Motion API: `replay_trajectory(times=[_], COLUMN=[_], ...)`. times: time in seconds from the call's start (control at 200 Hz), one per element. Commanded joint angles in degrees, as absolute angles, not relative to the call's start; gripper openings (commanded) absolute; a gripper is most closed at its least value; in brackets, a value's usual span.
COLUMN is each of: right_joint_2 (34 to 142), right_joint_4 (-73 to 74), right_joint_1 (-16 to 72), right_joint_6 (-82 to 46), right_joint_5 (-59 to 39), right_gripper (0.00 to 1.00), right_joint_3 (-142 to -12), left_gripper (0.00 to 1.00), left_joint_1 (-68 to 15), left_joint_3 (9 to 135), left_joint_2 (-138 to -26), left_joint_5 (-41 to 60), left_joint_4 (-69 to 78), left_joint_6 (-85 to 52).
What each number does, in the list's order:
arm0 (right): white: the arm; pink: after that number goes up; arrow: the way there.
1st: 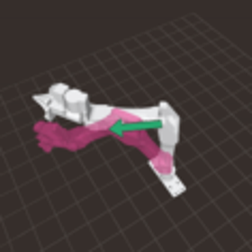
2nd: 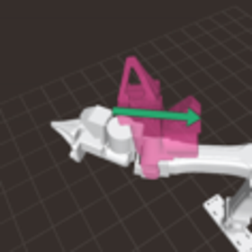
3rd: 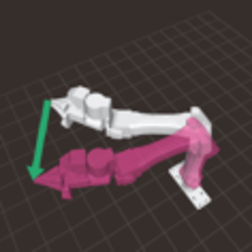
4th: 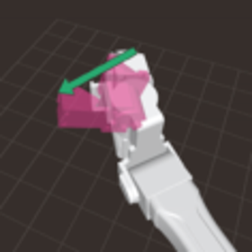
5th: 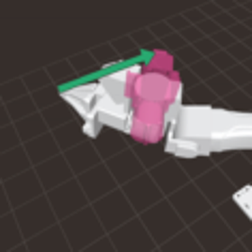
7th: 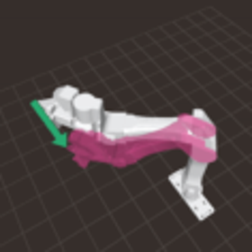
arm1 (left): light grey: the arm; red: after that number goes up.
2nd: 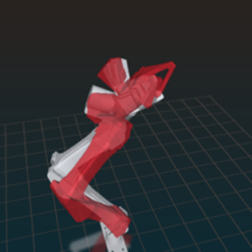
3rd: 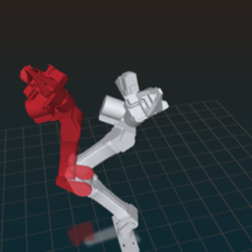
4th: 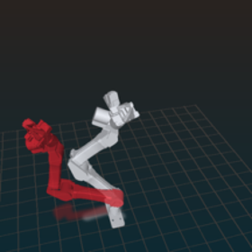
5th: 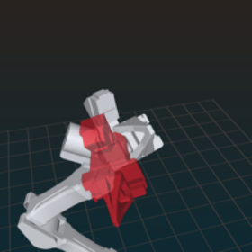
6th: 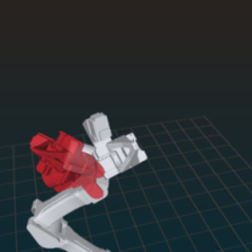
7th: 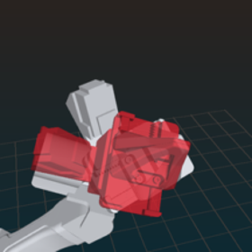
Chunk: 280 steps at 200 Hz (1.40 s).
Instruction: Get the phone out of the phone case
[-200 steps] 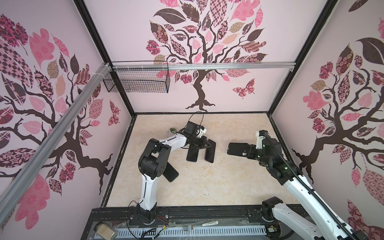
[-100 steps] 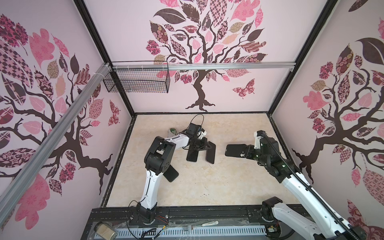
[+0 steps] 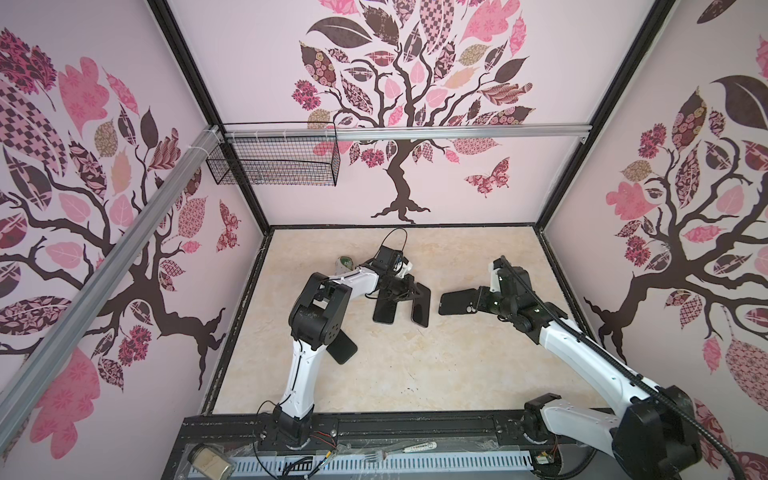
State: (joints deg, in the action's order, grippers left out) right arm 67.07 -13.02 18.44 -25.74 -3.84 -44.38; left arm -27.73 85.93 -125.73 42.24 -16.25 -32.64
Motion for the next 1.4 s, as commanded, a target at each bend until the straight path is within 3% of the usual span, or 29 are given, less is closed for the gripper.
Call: replay_trajectory(times=[0.0,0.645,0.81,1.395], right_joint_2=[70.6,79.2,79.6,80.0], right_joint_4=[-9.1,-5.2,-5.7,-7.2], right_joint_1=[18.3,18.2,18.2,18.1], right_joint_6=[-26.2,-24.3,-23.8,-21.6], right_joint_5=[-5.2,-7.2,-6.2,-0.5], right_gripper=[0.0,0.0,0.0,0.0], right_joint_3=[-44.7,-44.6,-44.8,-45.4], left_gripper=[0.0,0.14,0.24,0.42], left_joint_1=[-27.6,-27.4,-27.3,-27.1], left_joint_3=[88.4,88.3,88.4,85.0], left_joint_2=[-126.9,-128.0,-128.2,-125.6], left_joint_5=[41.8,42.5,42.6,41.1], left_joint_4=[-15.6,-16.2,-16.9,-17.6], left_joint_6=[-32.3,-32.0,-31.4,-30.8])
